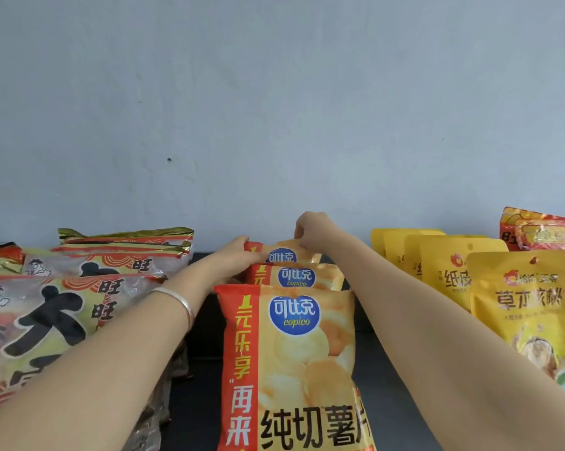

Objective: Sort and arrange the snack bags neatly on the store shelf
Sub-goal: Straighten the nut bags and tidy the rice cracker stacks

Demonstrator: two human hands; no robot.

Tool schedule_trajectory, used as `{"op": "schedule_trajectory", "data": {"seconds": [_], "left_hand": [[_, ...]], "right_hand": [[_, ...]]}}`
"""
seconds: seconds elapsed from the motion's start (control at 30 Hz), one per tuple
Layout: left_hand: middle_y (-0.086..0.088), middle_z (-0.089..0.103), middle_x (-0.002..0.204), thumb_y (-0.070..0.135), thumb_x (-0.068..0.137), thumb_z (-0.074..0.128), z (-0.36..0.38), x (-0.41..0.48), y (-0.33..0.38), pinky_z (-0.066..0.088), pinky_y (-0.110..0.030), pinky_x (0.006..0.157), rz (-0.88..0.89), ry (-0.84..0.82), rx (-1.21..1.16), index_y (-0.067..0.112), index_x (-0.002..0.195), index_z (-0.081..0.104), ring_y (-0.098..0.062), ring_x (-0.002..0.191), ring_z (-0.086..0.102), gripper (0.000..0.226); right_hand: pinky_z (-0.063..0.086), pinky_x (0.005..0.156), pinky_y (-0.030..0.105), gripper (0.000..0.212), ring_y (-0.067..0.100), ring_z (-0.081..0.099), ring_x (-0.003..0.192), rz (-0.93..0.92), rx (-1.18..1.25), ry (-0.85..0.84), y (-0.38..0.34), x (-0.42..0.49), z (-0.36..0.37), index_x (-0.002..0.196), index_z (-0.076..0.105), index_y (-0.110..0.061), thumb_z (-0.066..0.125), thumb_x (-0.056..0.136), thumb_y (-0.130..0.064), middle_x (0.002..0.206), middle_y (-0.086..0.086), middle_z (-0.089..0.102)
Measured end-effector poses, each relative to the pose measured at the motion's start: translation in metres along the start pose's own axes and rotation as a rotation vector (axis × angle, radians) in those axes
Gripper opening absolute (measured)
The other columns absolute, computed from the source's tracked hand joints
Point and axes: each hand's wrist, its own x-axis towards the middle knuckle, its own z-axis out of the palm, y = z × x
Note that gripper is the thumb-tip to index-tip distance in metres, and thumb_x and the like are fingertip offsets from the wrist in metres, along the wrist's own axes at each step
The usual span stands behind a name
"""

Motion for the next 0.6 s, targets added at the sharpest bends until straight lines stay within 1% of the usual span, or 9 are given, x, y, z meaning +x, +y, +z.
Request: {"op": "schedule_trajectory", "data": {"seconds": [0.07, 0.17, 0.23, 0.27, 0.37, 0.43, 0.47, 0.53, 0.6], "left_hand": [[-0.010, 0.046, 0.136, 0.029, 0.090, 0.060, 0.003, 0.002, 0.001, 0.050, -0.033, 0.078, 0.016, -0.034, -0.003, 0.013, 0.145, 0.021, -0.019, 0.096, 0.054, 0.069], [-0.009, 0.045, 0.136, 0.029, 0.093, 0.056, 0.007, 0.001, 0.002, 0.050, -0.035, 0.082, 0.040, -0.078, 0.019, 0.013, 0.146, 0.020, -0.018, 0.098, 0.056, 0.066], [-0.011, 0.038, 0.144, 0.029, 0.095, 0.052, 0.007, 0.003, 0.000, 0.046, -0.037, 0.094, 0.061, -0.075, 0.072, 0.013, 0.149, 0.015, -0.024, 0.113, 0.054, 0.068], [-0.011, 0.035, 0.147, 0.031, 0.096, 0.050, 0.006, 0.003, -0.001, 0.044, -0.036, 0.098, 0.071, -0.075, 0.099, 0.014, 0.149, 0.013, -0.026, 0.120, 0.051, 0.067], [-0.010, 0.031, 0.150, 0.037, 0.097, 0.045, 0.002, -0.003, -0.002, 0.038, -0.036, 0.102, 0.090, -0.069, 0.125, 0.016, 0.149, 0.014, -0.026, 0.128, 0.043, 0.064], [-0.010, 0.034, 0.148, 0.039, 0.096, 0.044, -0.002, -0.008, -0.002, 0.039, -0.041, 0.104, 0.098, -0.045, 0.090, 0.020, 0.148, 0.021, -0.028, 0.129, 0.042, 0.060], [-0.009, 0.036, 0.147, 0.040, 0.096, 0.045, -0.005, -0.012, -0.001, 0.041, -0.044, 0.102, 0.095, -0.028, 0.064, 0.022, 0.146, 0.025, -0.029, 0.128, 0.043, 0.056], [-0.009, 0.038, 0.145, 0.040, 0.096, 0.045, -0.008, -0.019, 0.001, 0.040, -0.045, 0.099, 0.097, 0.011, 0.037, 0.025, 0.143, 0.031, -0.030, 0.129, 0.042, 0.051], [-0.008, 0.038, 0.145, 0.038, 0.097, 0.045, -0.011, -0.025, 0.002, 0.037, -0.042, 0.100, 0.126, 0.061, 0.050, 0.024, 0.141, 0.034, -0.028, 0.131, 0.038, 0.048]], "right_hand": [[0.053, 0.081, 0.034, 0.017, 0.029, 0.061, 0.099, 0.002, -0.003, 0.022, 0.007, 0.001, -0.001, 0.102, 0.065, -0.005, 0.055, 0.089, -0.007, 0.109, 0.012, 0.066], [0.054, 0.082, 0.035, 0.014, 0.029, 0.061, 0.098, 0.017, -0.016, 0.033, 0.014, 0.001, -0.002, 0.100, 0.065, -0.007, 0.055, 0.089, -0.009, 0.108, 0.012, 0.066], [0.055, 0.084, 0.038, 0.013, 0.028, 0.061, 0.098, 0.033, -0.019, 0.023, 0.018, -0.001, -0.002, 0.101, 0.064, -0.009, 0.056, 0.090, -0.010, 0.110, 0.011, 0.065], [0.055, 0.085, 0.038, 0.014, 0.028, 0.060, 0.099, 0.039, -0.015, 0.017, 0.020, -0.002, -0.001, 0.102, 0.063, -0.009, 0.056, 0.090, -0.011, 0.111, 0.010, 0.064], [0.051, 0.088, 0.036, 0.021, 0.027, 0.057, 0.107, 0.026, -0.004, 0.014, 0.020, -0.008, 0.000, 0.112, 0.061, -0.012, 0.056, 0.092, -0.016, 0.121, 0.009, 0.060], [0.048, 0.095, 0.038, 0.033, 0.029, 0.052, 0.116, -0.004, -0.006, 0.027, 0.017, -0.013, -0.002, 0.124, 0.056, -0.015, 0.059, 0.091, -0.022, 0.130, 0.010, 0.053], [0.046, 0.098, 0.039, 0.037, 0.030, 0.050, 0.119, -0.017, -0.012, 0.043, 0.015, -0.015, -0.004, 0.127, 0.055, -0.017, 0.059, 0.091, -0.025, 0.133, 0.010, 0.050], [0.046, 0.098, 0.042, 0.036, 0.031, 0.048, 0.120, -0.030, -0.024, 0.093, 0.010, -0.022, -0.007, 0.128, 0.054, -0.020, 0.055, 0.093, -0.025, 0.135, 0.009, 0.046], [0.048, 0.095, 0.044, 0.032, 0.031, 0.049, 0.118, -0.044, -0.017, 0.137, 0.004, -0.030, -0.010, 0.126, 0.056, -0.021, 0.053, 0.094, -0.026, 0.133, 0.008, 0.047]]}}
